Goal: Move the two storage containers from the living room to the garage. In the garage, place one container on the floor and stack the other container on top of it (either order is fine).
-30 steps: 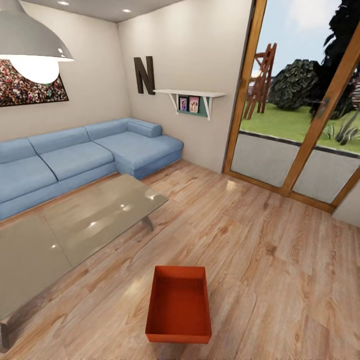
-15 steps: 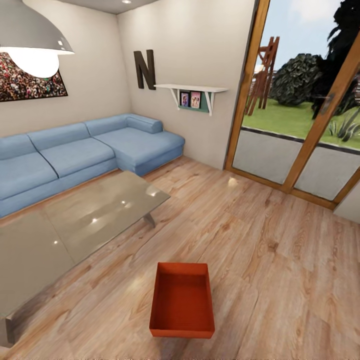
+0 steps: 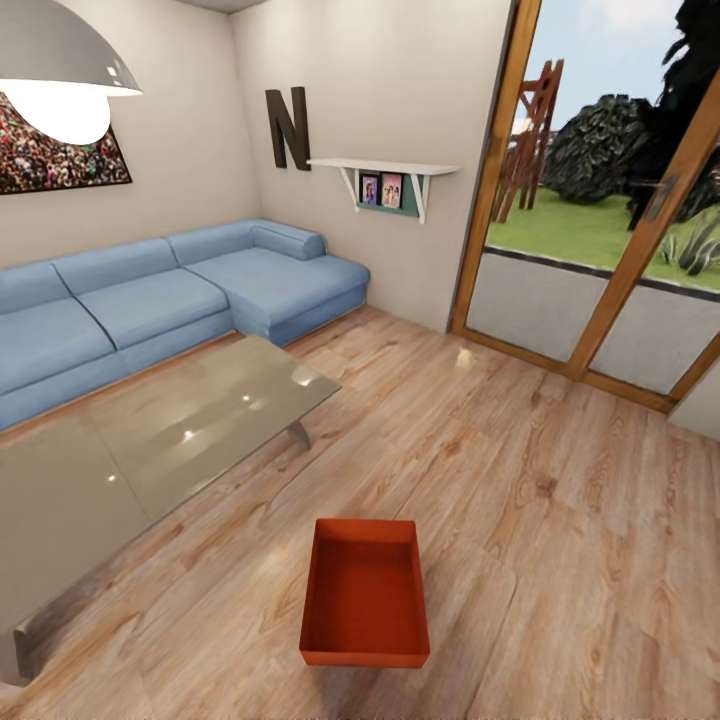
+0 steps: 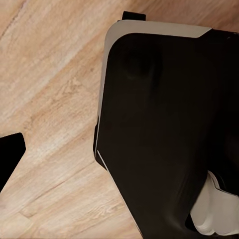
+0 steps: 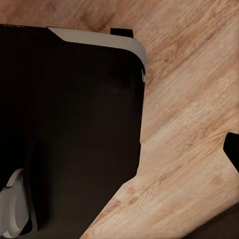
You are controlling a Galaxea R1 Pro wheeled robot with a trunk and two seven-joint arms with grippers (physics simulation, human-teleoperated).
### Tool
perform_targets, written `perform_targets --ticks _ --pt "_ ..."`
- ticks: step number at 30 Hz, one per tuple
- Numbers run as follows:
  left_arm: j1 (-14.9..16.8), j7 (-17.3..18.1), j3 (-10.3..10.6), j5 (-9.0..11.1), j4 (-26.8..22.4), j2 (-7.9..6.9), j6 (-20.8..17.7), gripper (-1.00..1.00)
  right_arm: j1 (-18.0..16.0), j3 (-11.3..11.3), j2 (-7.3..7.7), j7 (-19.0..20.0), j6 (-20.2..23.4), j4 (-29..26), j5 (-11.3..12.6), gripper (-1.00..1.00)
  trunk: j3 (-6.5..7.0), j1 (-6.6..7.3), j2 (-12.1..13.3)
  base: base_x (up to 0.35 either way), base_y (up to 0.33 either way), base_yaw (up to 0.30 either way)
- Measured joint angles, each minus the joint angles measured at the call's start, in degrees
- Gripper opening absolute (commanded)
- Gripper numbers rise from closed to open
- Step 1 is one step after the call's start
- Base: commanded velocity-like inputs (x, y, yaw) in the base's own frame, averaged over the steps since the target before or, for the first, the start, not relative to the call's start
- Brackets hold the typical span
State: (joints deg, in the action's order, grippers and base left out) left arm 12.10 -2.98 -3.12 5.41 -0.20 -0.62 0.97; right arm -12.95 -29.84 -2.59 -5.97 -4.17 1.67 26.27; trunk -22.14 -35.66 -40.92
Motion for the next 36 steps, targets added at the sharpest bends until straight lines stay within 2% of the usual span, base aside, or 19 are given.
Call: perform_targets --ticks 28,36 --pt "0.0 0.0 0.0 0.0 0.0 0.00 0.0 1.00 0.0 0.0 -0.17 0.0 0.3 0.0 0.1 1.00 -0.05 0.00 0.0 0.000 0.000 -0.043" --pt "0.0 0.0 0.0 0.0 0.0 0.00 0.0 1.00 0.0 0.0 -0.01 0.0 0.3 0.0 0.1 1.00 -0.62 0.00 0.0 0.000 0.000 0.000"
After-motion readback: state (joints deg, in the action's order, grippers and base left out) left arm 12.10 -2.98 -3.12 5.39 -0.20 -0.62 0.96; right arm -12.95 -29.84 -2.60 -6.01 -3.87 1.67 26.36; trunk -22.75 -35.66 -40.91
